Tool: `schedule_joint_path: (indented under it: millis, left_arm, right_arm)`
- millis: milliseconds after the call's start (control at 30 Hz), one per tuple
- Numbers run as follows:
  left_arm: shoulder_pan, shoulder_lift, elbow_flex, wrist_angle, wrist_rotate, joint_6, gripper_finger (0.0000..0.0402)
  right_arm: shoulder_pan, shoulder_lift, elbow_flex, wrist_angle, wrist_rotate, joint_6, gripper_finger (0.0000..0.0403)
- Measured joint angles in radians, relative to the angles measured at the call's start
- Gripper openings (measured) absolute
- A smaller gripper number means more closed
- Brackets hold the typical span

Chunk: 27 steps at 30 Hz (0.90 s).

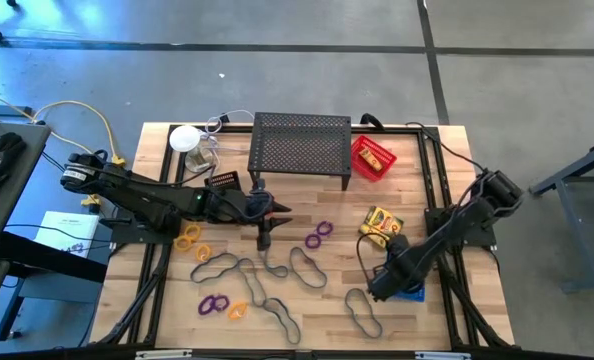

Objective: Pick & Place Office Desk Supplies
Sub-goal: Put the blue rubber band into the blue basket, then put the purple spring keychain into the black basket

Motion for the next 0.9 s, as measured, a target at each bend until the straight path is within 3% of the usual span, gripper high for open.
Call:
schedule_joint_path:
  millis: [200, 500, 667, 800, 900]
  left_arm:
    - [0.0, 0.0, 0.0, -0.044, 0.0, 0.0, 0.0113]
    - [-0.008, 0.0, 0.0, -0.084, 0.009, -0.028, 0.0113]
    - [-0.019, 0.0, 0.0, -0.116, 0.009, -0.028, 0.0113]
    - [-0.028, 0.0, 0.0, -0.125, 0.031, 0.016, 0.0113]
    - [-0.035, 0.0, 0.0, -0.124, 0.091, 0.076, 0.0113]
  right_arm:
    - [0.021, 0.029, 0.0, -0.006, 0.008, -0.083, 0.0024]
    - [0.022, 0.029, 0.0, -0.02, 0.02, -0.164, 0.014]
    - [0.022, 0.011, 0.021, -0.076, -0.001, -0.207, 0.0168]
    - [0.023, -0.018, 0.092, -0.13, 0.092, -0.215, 0.0167]
    - [0.022, -0.037, 0.151, -0.126, 0.239, -0.298, 0.0161]
